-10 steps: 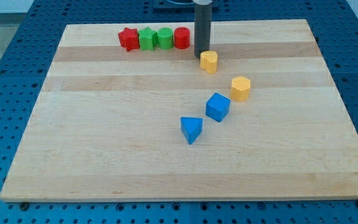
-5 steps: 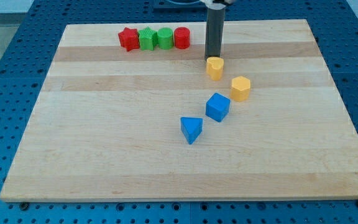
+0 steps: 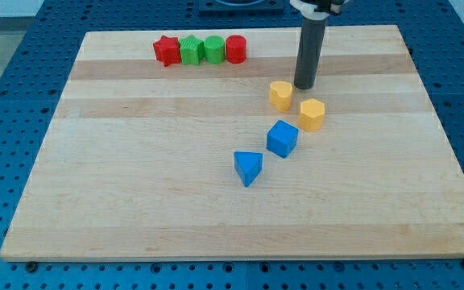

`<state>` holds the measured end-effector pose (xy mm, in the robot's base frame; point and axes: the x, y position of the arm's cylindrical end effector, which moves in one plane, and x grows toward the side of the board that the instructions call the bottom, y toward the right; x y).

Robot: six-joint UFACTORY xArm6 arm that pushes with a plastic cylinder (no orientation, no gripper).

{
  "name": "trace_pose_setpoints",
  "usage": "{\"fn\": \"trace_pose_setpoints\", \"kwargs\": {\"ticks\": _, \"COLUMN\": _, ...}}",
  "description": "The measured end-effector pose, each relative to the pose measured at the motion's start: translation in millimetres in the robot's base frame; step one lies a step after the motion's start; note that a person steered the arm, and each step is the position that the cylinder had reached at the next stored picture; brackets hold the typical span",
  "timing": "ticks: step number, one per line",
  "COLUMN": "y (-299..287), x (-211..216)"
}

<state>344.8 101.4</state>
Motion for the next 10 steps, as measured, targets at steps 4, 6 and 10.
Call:
{"fn": "trace_pose_setpoints", "kwargs": {"ticks": 4, "y": 0, "x": 33}}
{"fn": "trace_pose_setpoints", "kwargs": {"ticks": 6, "y": -3, "x": 33}}
{"fn": "trace_pose_setpoints", "kwargs": {"ticks": 10, "y": -14, "x": 33}}
